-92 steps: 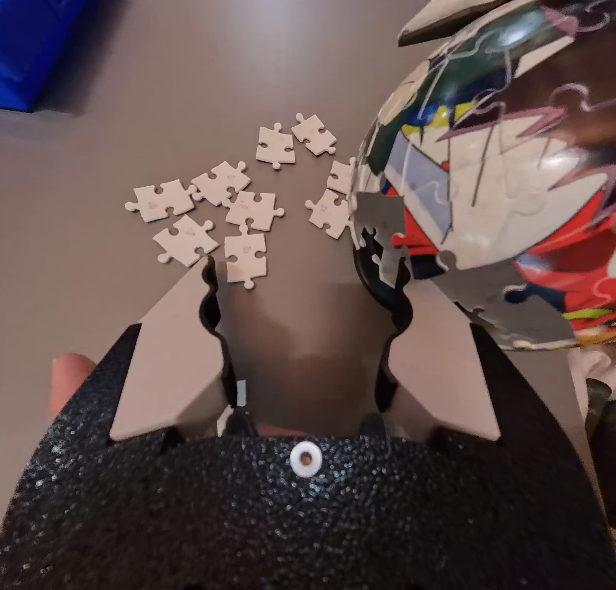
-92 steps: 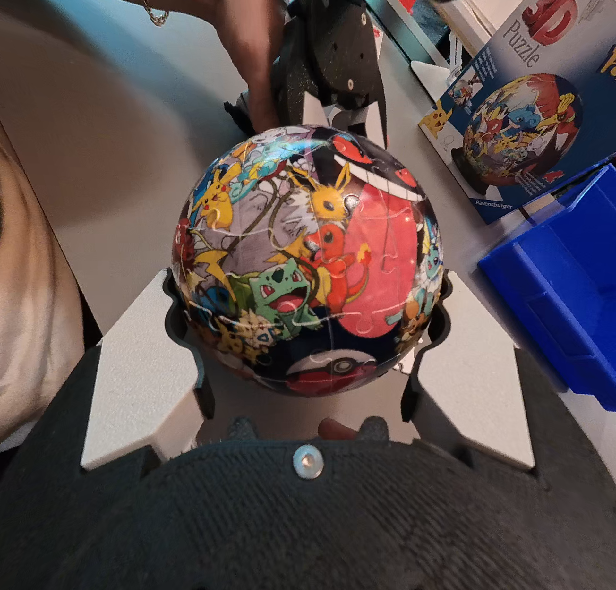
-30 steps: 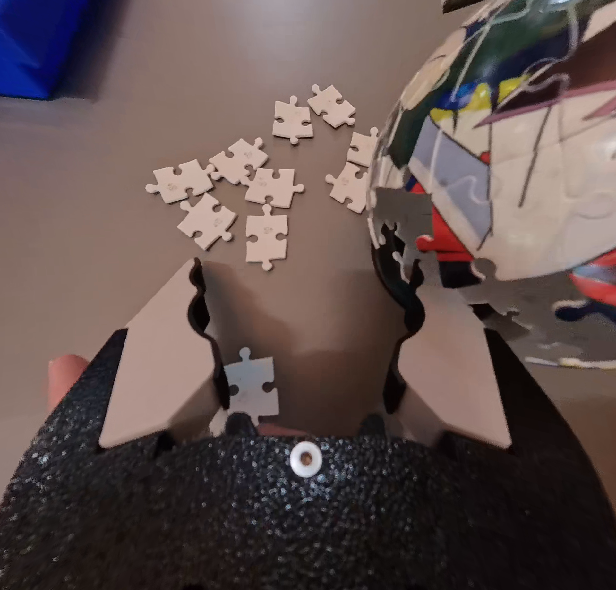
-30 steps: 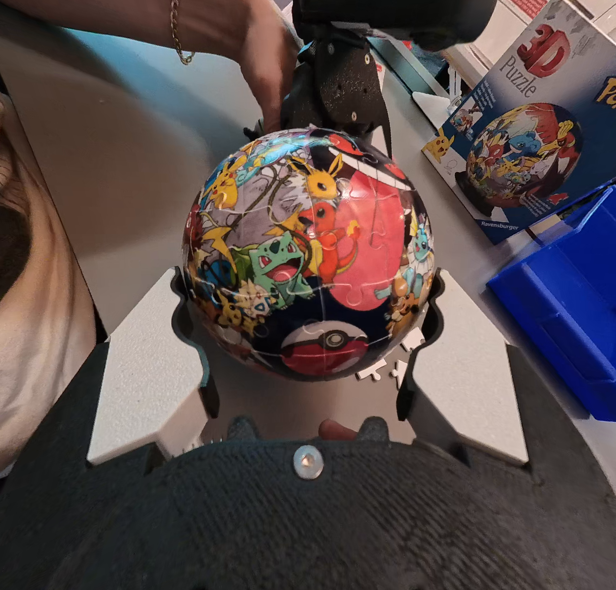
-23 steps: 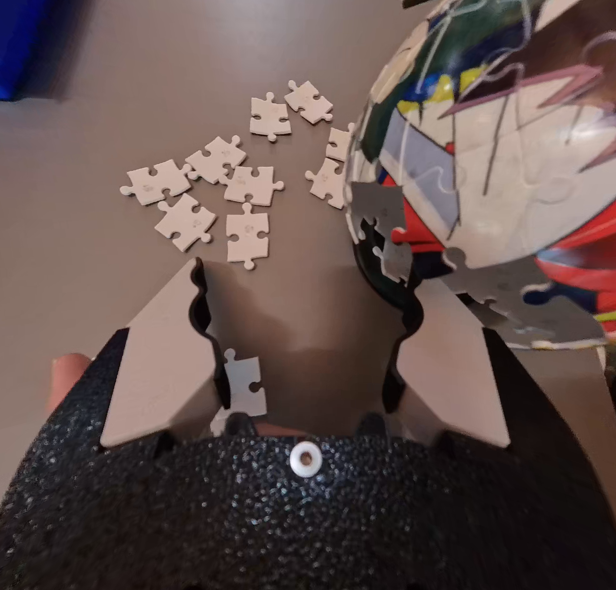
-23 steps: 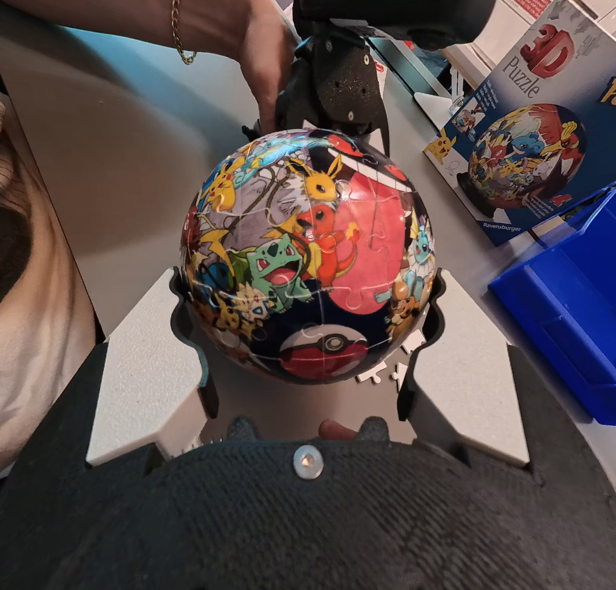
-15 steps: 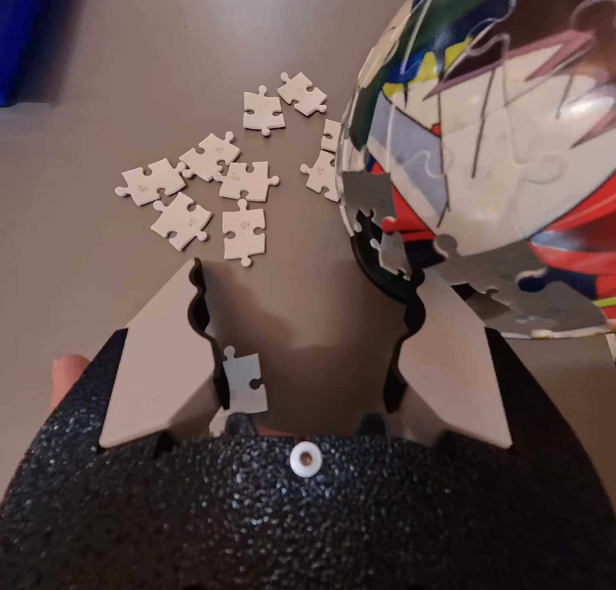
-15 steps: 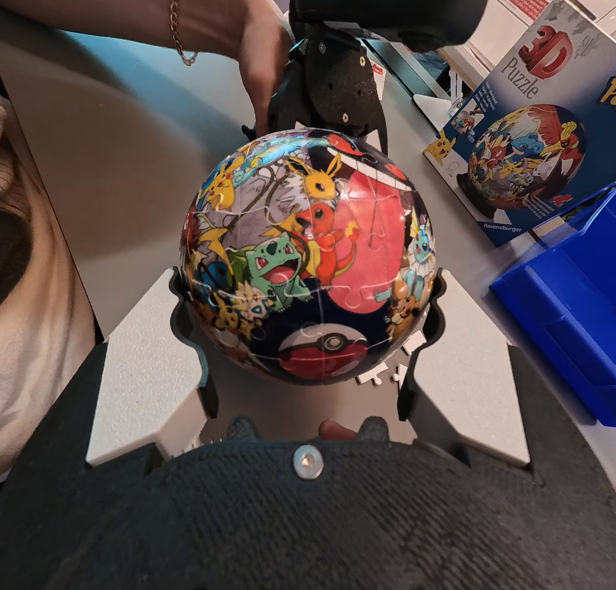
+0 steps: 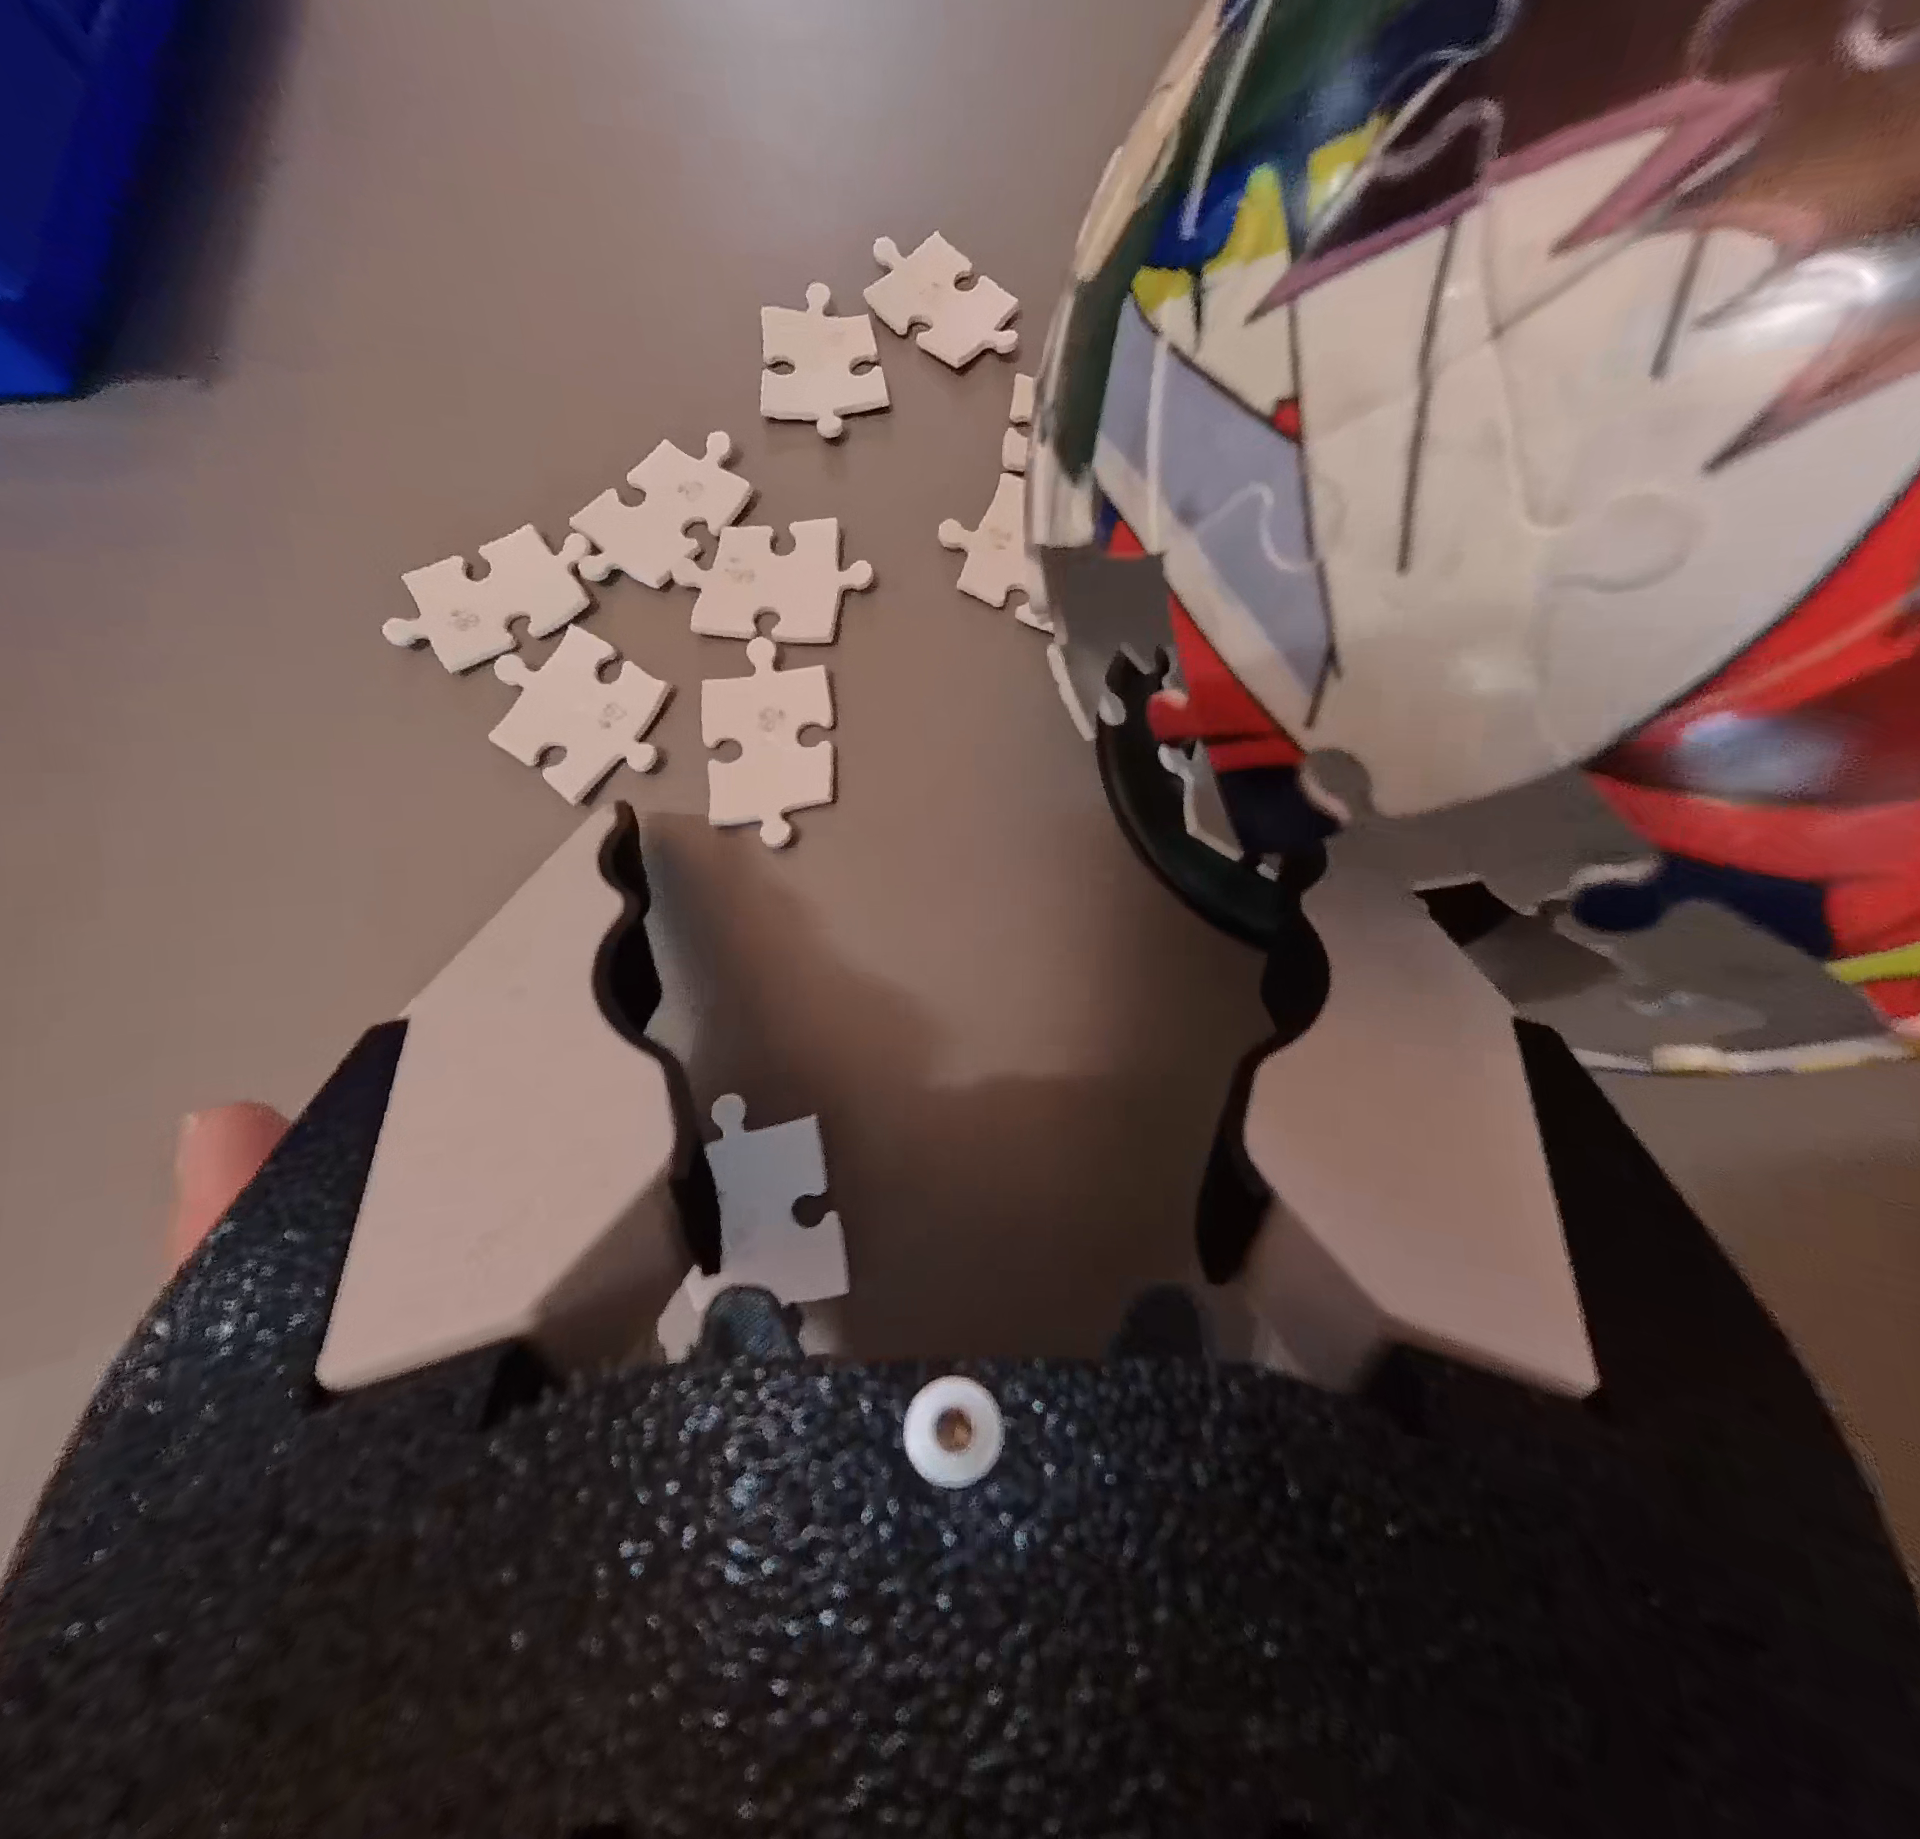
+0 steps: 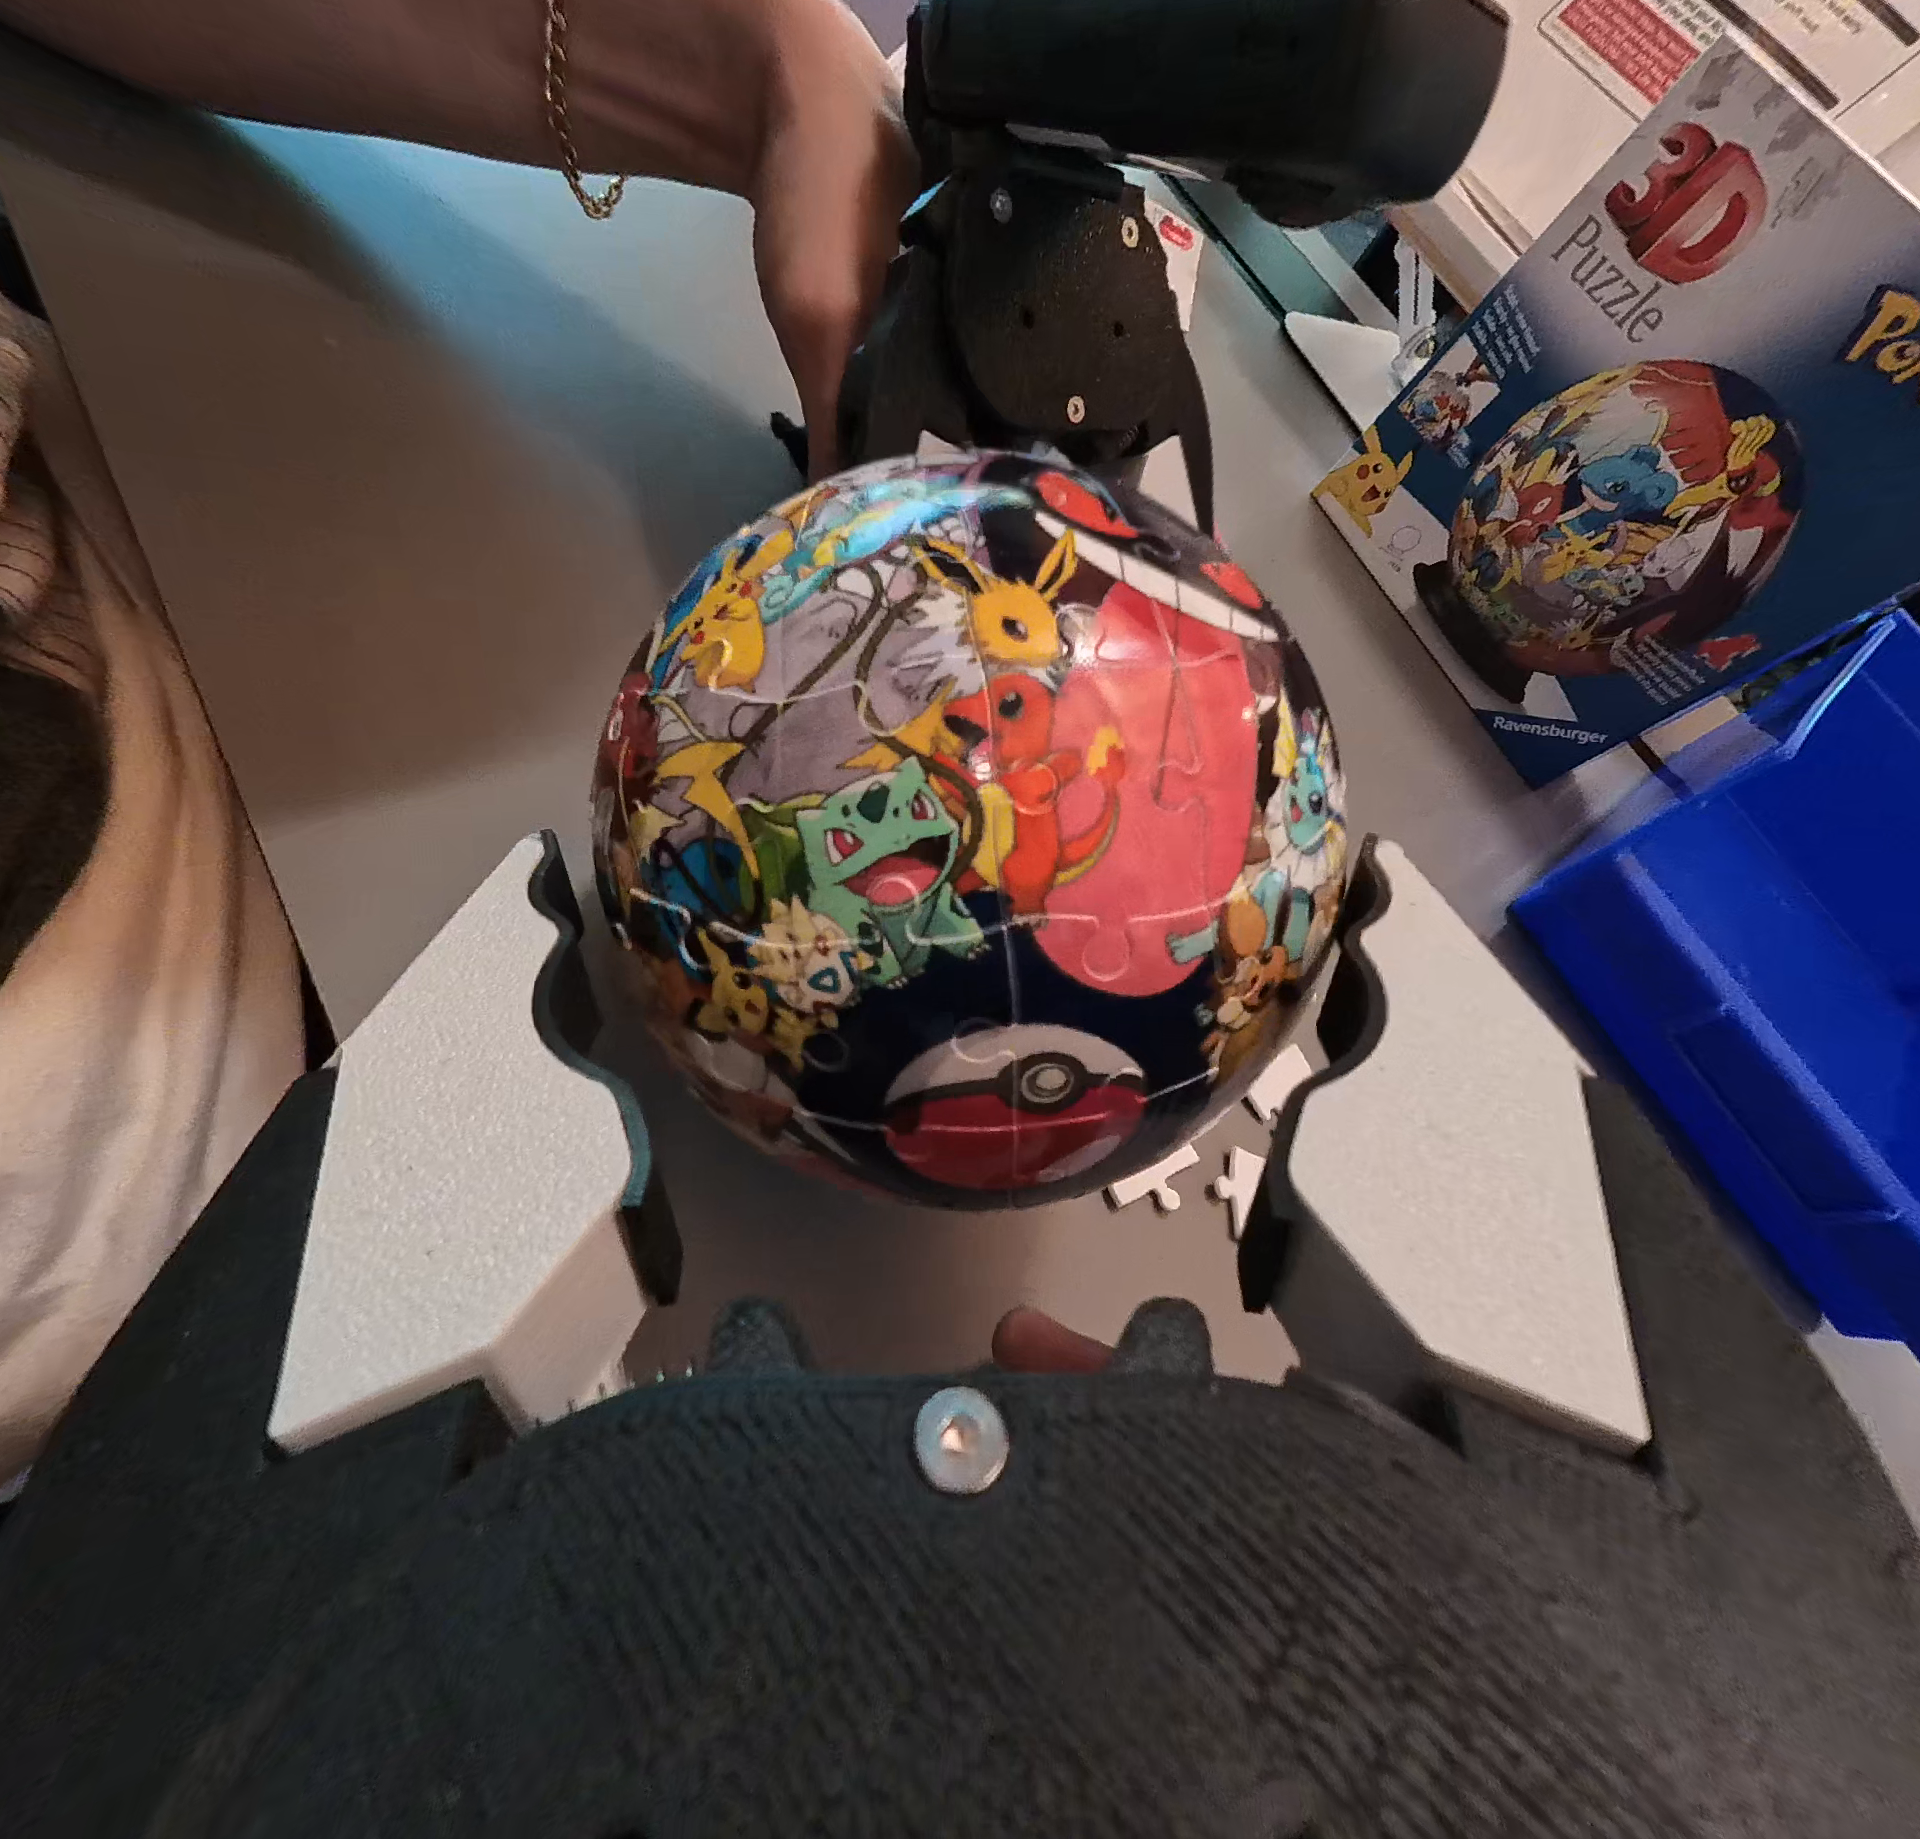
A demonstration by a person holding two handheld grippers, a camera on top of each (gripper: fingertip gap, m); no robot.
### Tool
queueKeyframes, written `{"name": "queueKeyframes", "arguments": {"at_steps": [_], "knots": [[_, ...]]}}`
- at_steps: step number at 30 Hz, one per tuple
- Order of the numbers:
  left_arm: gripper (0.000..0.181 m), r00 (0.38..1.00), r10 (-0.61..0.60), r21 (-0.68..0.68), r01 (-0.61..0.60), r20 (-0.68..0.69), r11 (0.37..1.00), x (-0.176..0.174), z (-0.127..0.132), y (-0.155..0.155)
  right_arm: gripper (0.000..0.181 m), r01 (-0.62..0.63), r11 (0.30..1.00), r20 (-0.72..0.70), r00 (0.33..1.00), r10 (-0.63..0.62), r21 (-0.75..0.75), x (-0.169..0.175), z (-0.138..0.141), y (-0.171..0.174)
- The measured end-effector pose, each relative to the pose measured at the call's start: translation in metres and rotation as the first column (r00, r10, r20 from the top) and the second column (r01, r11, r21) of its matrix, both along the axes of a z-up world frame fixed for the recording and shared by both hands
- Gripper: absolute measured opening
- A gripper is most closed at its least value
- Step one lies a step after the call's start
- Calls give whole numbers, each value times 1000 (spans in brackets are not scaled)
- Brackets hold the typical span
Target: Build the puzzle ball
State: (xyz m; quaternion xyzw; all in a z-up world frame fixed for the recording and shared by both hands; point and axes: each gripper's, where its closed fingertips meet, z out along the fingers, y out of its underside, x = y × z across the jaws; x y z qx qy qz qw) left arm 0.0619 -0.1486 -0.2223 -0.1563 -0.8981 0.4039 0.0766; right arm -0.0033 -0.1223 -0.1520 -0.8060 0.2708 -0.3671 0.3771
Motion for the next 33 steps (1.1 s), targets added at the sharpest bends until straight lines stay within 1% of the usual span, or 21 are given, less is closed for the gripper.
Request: {"name": "queueKeyframes", "arguments": {"at_steps": [2, 5, 7, 9, 13, 15, 17, 19, 20, 22, 24, 26, 27, 29, 31, 33], "knots": [[119, 1000, -4, 6, 4, -10, 1000, 0, 0, 1, 142, -3, 1000, 3, 1000, 3, 4, 0, 1, 1], [124, 999, 22, 26, -22, -29, 999, 6, -1, 3, 142, -1, 1000, -2, 1000, 1, 7, 0, -1, 1], [115, 996, 48, 11, -47, -71, 999, 9, 3, 2, 142, 1, 1000, -3, 1000, -1, 14, 1, -3, 1], [116, 992, 51, -3, -51, -118, 999, 9, 8, 2, 142, 2, 1000, -6, 1000, -2, 14, 2, -5, 2], [113, 992, 85, 4, -85, -89, 996, 19, 7, 2, 142, 20, 999, -20, 1000, -19, 27, 2, -10, -3], [113, 991, 91, -4, -92, -100, 996, 19, 11, 1, 143, 31, 999, -35, 999, -30, 38, 1, -13, -4], [109, 993, 65, -28, -68, -101, 997, 18, 18, 1, 145, 32, 998, -43, 999, -30, 63, 1, -14, -3], [102, 996, -6, -43, 3, -87, 999, 18, 24, 8, 145, 41, 996, -50, 998, -36, 83, 1, -15, -2], [103, 995, -41, -57, 36, -89, 998, 18, 28, 13, 145, 46, 995, -52, 998, -42, 84, 1, -15, -2], [104, 985, -100, -98, 87, -137, 991, 15, 38, 23, 144, 54, 994, -45, 998, -50, 99, 2, -13, -3], [109, 955, -206, -146, 177, -216, 973, 2, 50, 35, 142, 62, 992, -42, 997, -57, 110, 2, -11, -2], [104, 931, -253, -198, 204, -263, 959, -8, 58, 39, 143, 74, 993, -46, 996, -70, 96, 3, -13, -5], [107, 918, -281, -202, 229, -280, 952, -15, 59, 42, 144, 80, 993, -53, 996, -75, 87, 3, -14, -5], [109, 908, -298, -169, 258, -293, 951, -22, 55, 48, 144, 86, 994, -65, 995, -81, 71, 1, -14, -7], [110, 926, -285, -141, 257, -246, 956, -18, 46, 49, 144, 96, 993, -66, 994, -92, 67, 0, -10, -8], [108, 937, -277, -155, 247, -214, 957, -12, 45, 50, 142, 80, 992, -106, 992, -70, 99, -5, -12, -3]]}}
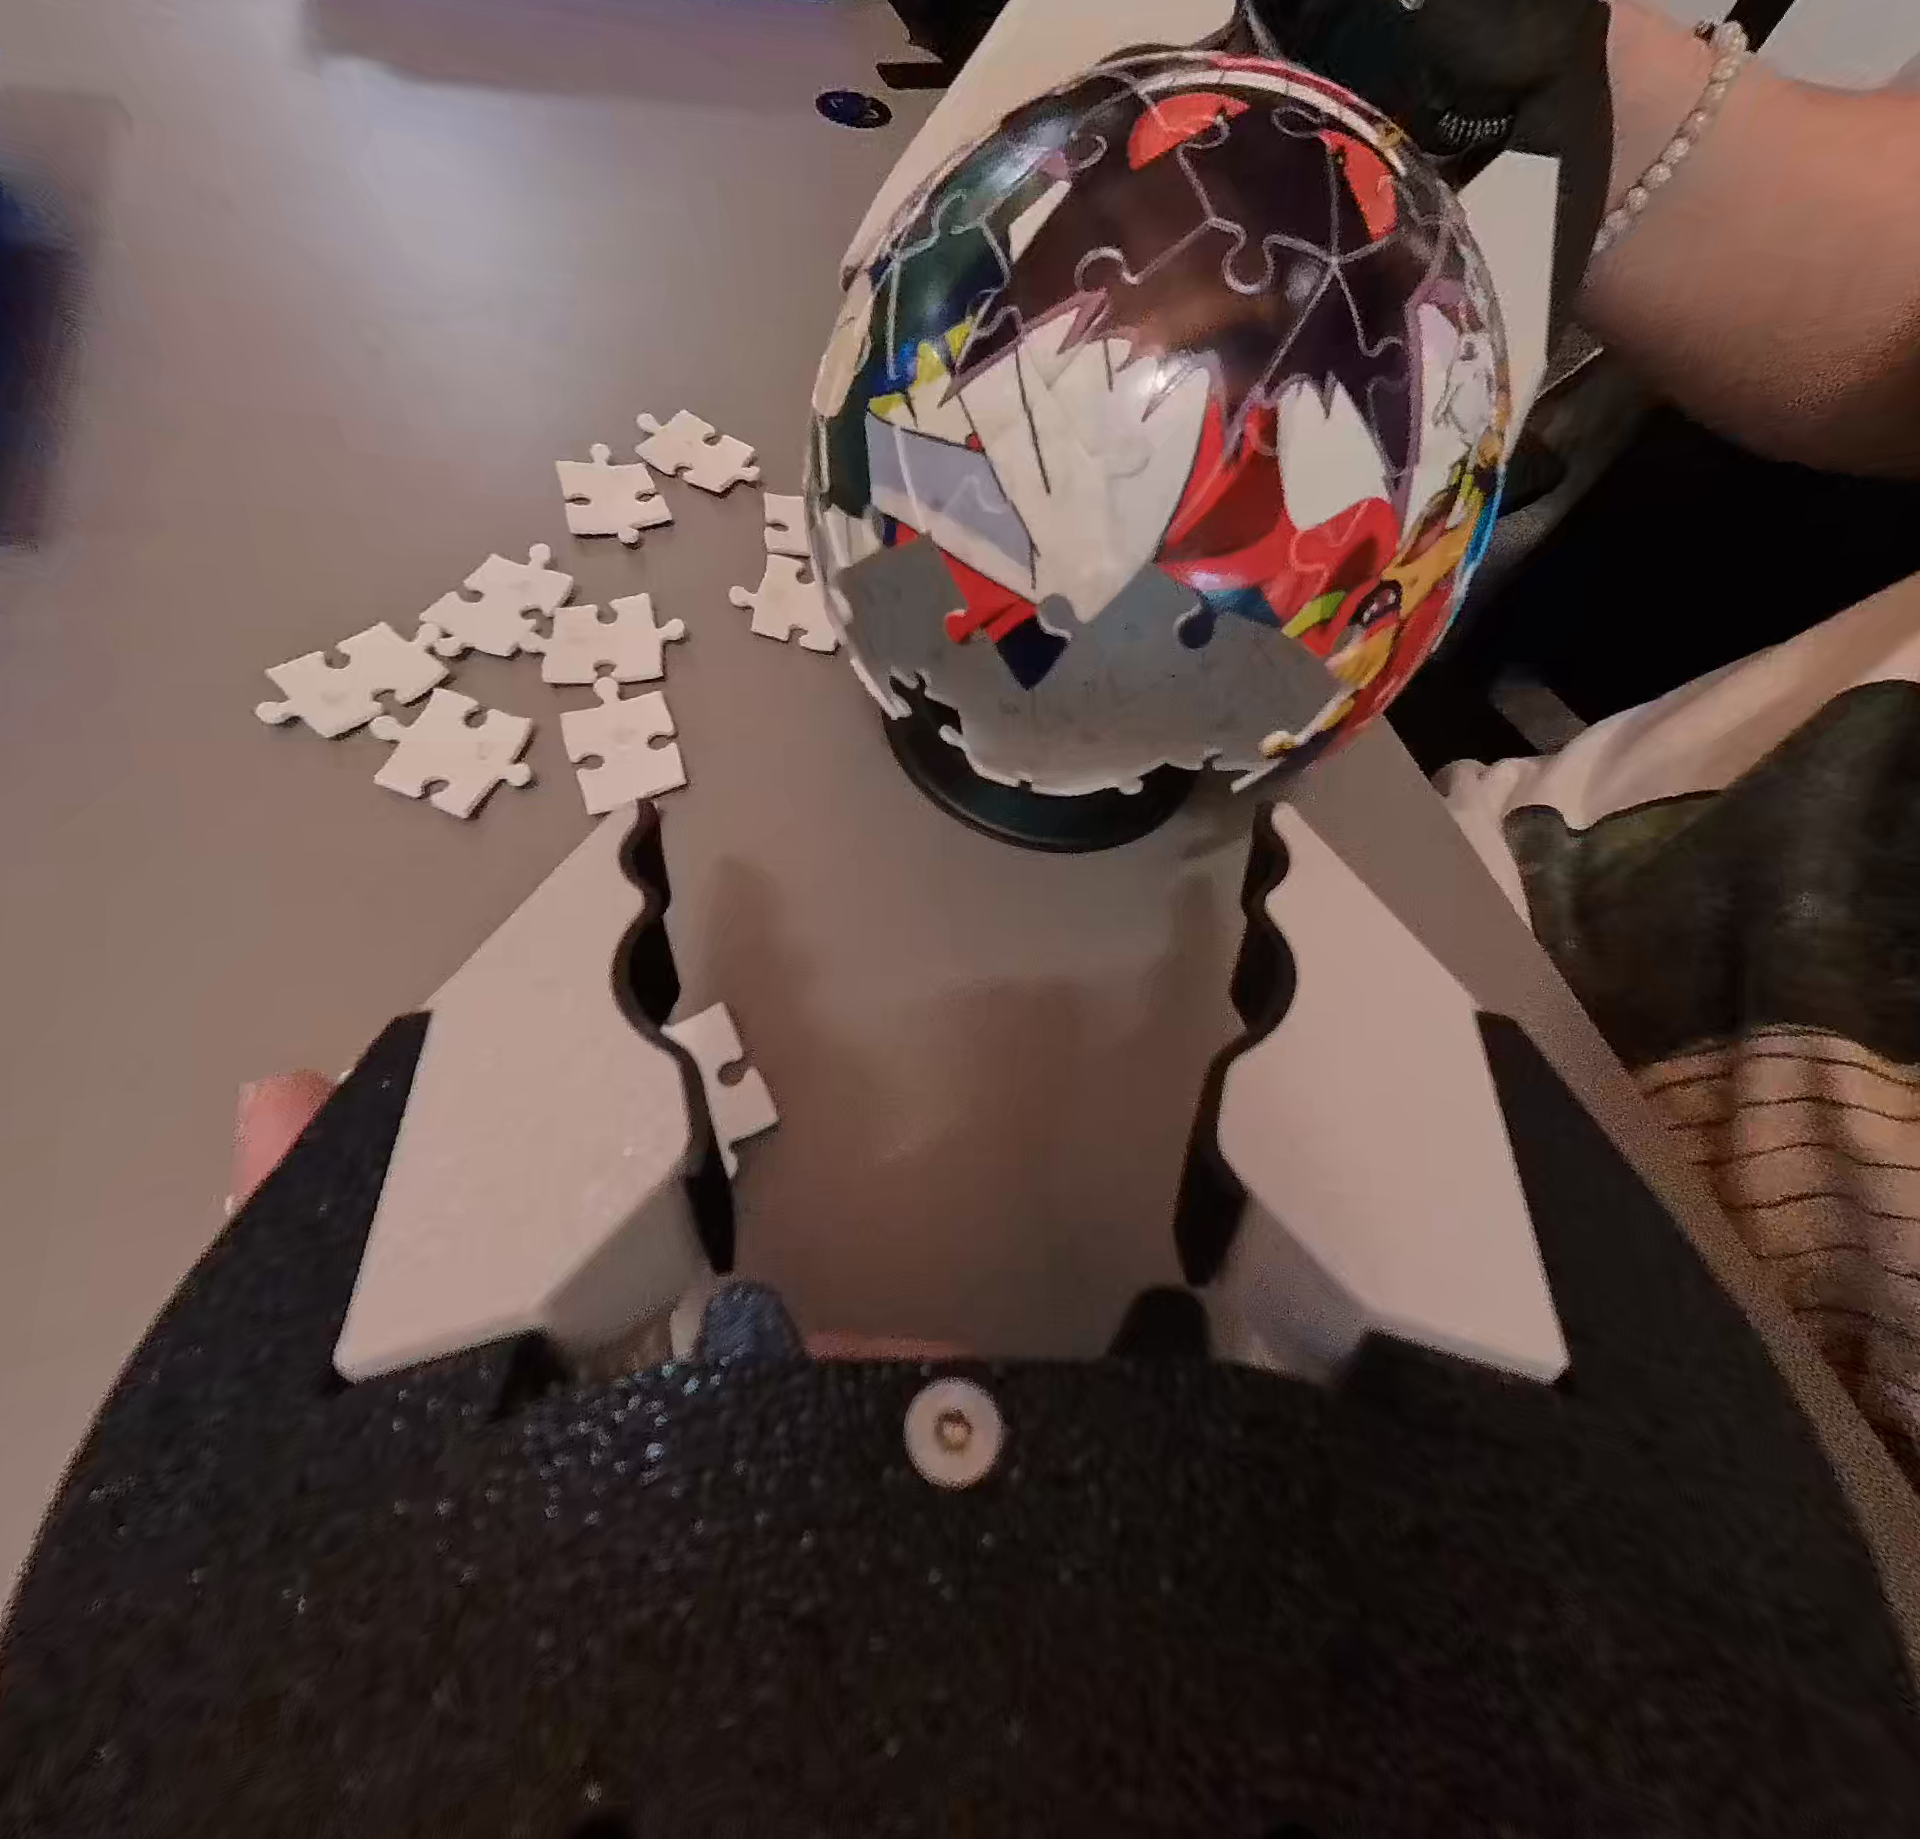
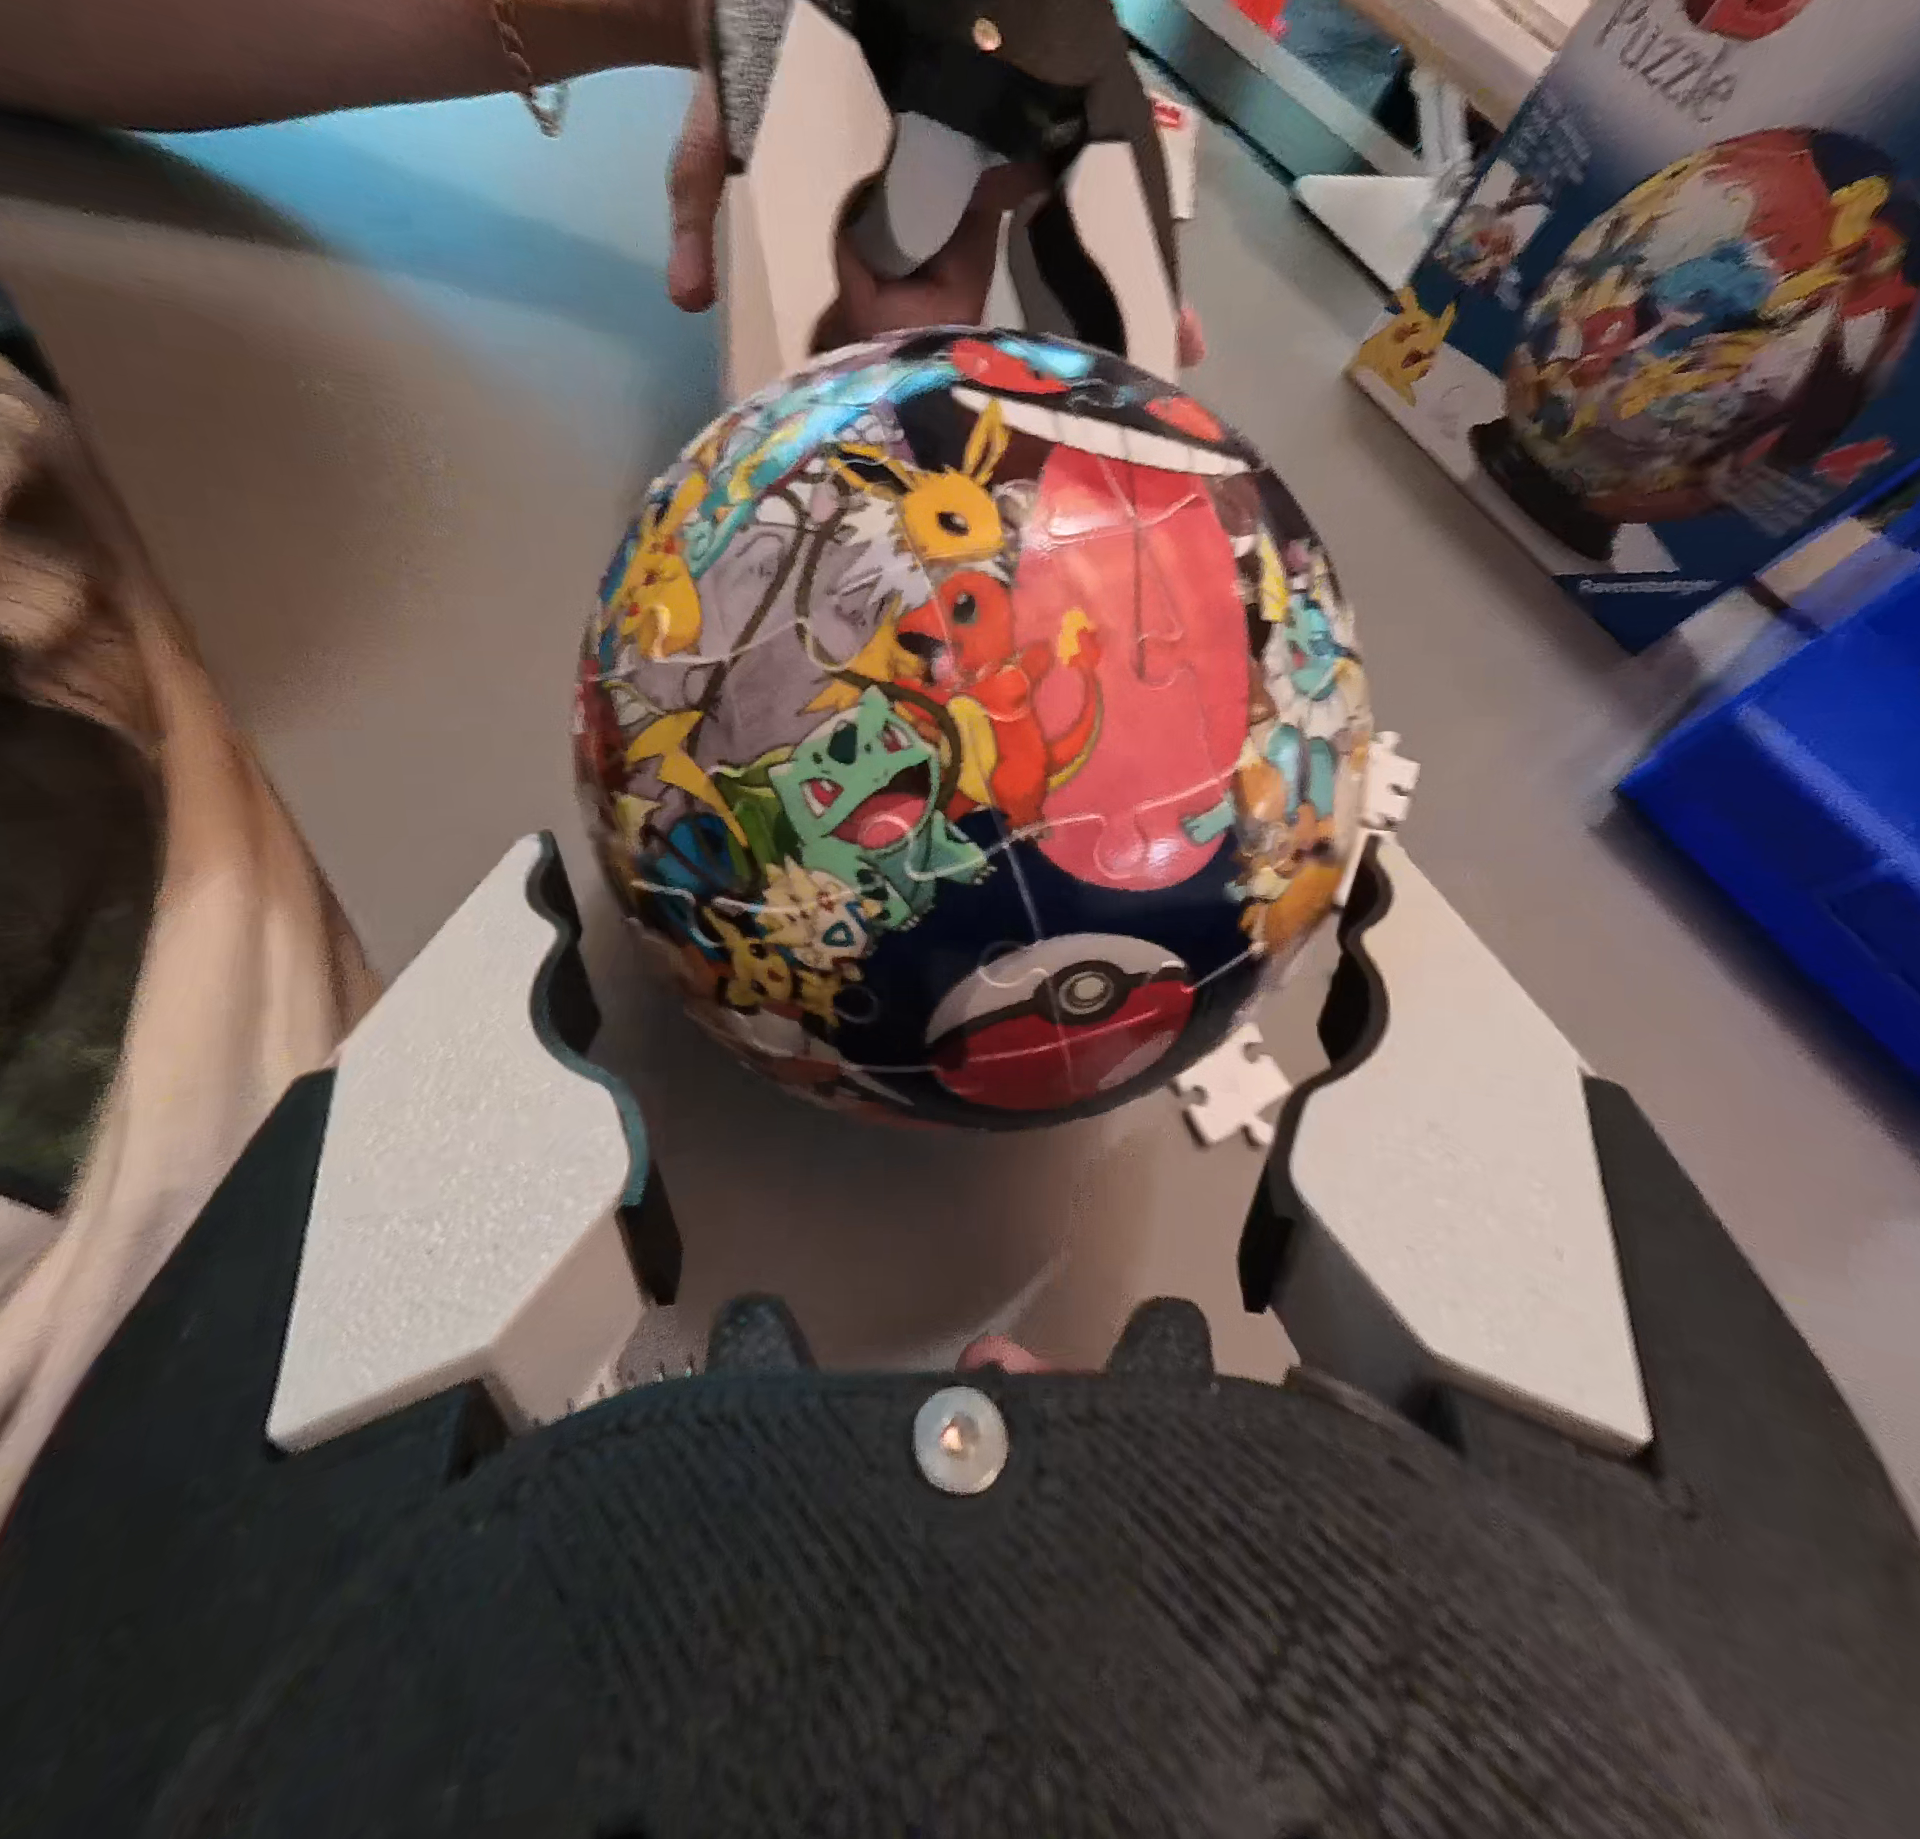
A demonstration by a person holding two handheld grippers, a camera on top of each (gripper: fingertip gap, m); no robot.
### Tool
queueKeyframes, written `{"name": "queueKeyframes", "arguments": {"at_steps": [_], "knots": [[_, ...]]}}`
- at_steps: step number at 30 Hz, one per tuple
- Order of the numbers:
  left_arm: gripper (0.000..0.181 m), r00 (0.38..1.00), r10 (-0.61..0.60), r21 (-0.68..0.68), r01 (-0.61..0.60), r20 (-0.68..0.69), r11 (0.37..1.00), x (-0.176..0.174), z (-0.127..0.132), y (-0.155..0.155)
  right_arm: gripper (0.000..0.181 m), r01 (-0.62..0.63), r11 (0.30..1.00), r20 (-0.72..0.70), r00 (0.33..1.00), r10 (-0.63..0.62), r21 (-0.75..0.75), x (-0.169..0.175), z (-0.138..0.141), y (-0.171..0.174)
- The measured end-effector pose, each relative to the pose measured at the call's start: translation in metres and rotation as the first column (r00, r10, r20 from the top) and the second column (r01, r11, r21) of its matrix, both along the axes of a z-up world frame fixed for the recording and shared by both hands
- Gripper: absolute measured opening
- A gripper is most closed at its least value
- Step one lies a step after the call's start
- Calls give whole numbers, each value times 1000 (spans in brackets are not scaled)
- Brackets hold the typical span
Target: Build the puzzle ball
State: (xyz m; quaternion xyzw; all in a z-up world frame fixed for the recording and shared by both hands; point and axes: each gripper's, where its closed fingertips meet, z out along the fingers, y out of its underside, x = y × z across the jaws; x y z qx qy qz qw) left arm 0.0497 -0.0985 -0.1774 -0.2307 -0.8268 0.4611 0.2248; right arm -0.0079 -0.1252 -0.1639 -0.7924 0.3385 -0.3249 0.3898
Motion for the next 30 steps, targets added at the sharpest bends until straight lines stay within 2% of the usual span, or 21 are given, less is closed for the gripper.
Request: {"name": "queueKeyframes", "arguments": {"at_steps": [3, 5, 7, 9, 10, 12, 15, 17, 22, 25, 30], "knots": [[107, 999, 11, -11, -12, -30, 1000, 7, 6, 4, 148, -3, 1000, 7, 1000, 3, 20, 1, -1, 4], [105, 997, -26, -40, 24, -66, 999, 5, 16, 13, 151, 1, 1000, 4, 1000, -1, 18, 1, -1, 5], [105, 992, -82, -66, 76, -91, 995, 0, 25, 26, 150, 7, 1000, 5, 1000, -7, 17, -1, 0, 5], [104, 992, -75, -99, 66, -97, 993, -1, 29, 32, 146, 11, 999, 21, 1000, -12, 53, -3, 6, 6], [107, 994, -72, -118, 61, -86, 991, -2, 28, 35, 144, 11, 998, 33, 999, -14, 70, -3, 8, 6], [123, 998, -47, -156, 40, -40, 987, -8, 21, 33, 141, 20, 997, 51, 998, -23, 74, -1, 8, 4], [140, 998, -10, -192, 22, 62, 981, -21, 15, 26, 145, 30, 996, 50, 998, -34, 80, 2, 3, 4], [148, 997, 14, -206, 4, 82, 978, -26, 18, 17, 146, 34, 997, 59, 998, -38, 69, 3, 1, 5], [147, 999, 27, -248, -19, 29, 969, -35, 22, -6, 144, 34, 999, 85, 996, -38, 41, 7, -1, 2], [143, 998, 12, -281, 4, 54, 960, -45, 24, -10, 143, 28, 999, 101, 994, -31, 31, 7, -1, 2], [127, 995, 9, -326, 23, 96, 945, -58, 28, -12, 143, 35, 999, 102, 994, -37, 25, 7, -1, 2]]}}
